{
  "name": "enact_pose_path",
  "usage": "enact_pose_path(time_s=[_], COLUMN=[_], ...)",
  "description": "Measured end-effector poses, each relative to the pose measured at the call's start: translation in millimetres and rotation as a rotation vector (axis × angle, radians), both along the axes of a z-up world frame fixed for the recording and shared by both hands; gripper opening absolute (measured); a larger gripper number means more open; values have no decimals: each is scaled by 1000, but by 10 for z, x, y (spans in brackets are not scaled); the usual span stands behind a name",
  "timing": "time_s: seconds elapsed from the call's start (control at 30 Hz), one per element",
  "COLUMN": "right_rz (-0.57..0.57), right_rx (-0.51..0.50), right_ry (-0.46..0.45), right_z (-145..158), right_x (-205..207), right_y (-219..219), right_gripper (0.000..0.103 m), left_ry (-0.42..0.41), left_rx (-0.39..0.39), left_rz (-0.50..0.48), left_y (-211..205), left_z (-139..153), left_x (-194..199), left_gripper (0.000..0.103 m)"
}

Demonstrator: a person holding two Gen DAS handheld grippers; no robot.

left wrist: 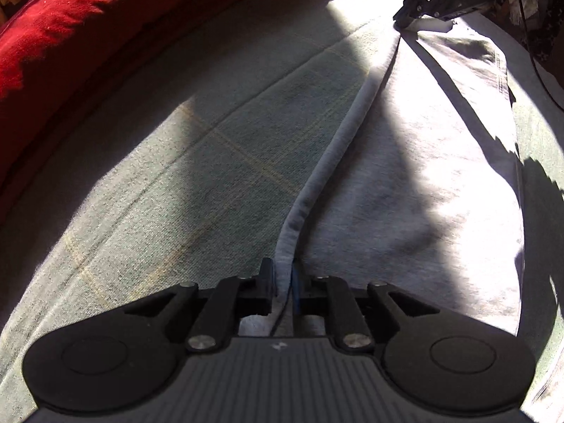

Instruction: Fold clothes

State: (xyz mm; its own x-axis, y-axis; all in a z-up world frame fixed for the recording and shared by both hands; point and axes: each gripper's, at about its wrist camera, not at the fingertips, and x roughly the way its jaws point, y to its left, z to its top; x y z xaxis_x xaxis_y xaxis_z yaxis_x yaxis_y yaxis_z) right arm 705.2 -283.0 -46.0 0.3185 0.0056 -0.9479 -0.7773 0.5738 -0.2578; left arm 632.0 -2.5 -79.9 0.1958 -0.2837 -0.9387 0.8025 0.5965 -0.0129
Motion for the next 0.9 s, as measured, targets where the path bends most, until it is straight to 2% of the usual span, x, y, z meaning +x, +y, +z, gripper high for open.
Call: enact_pose_path(time_s=[0.03,0.07,0.1,0.17,0.23,0.3,0.4,0.47,0.53,0.6,0.7,0.77,0.9], right_rz=[-9,-21,-40,-99,-188,-302,-536,-707,-902,-1098,-1348,-1464,-1583], right_rx=[-5,-5,3,44,81,111,211,300,406,526,761,933,1164], right_ry=[-7,-22,-39,-55,-85,-114,-116,-98,-74,-40,24,85,161], right_z=[-30,-34,2,139,298,447,575,619,571,482,209,-61,-509], right_x=[-15,-35,-57,-104,-164,-253,-454,-694,-948,-1213,-1563,-1675,-1722], right_y=[1,-4,-23,-110,-250,-437,-875,-1206,-1558,-1892,-2298,-2448,-2546], right_gripper=[6,9,17,22,36,44,44,44,45,46,49,52,53], left_ry=[-3,-11,-24,-53,-83,-130,-194,-219,-208,-169,-95,-55,-8], left_rx=[-5,-7,-10,-21,-31,-37,-38,-51,-63,-92,-160,-193,-229], left_rz=[14,34,50,69,70,73,98,114,155,202,253,267,267], left_y=[13,28,45,83,99,84,5,-60,-148,-237,-372,-498,-749], left_z=[-4,8,32,114,218,326,449,508,523,521,536,539,545], left_x=[-12,-22,-40,-101,-182,-294,-471,-596,-708,-800,-943,-1036,-1196], left_gripper=[16,22,26,41,44,46,48,48,48,48,48,48,48])
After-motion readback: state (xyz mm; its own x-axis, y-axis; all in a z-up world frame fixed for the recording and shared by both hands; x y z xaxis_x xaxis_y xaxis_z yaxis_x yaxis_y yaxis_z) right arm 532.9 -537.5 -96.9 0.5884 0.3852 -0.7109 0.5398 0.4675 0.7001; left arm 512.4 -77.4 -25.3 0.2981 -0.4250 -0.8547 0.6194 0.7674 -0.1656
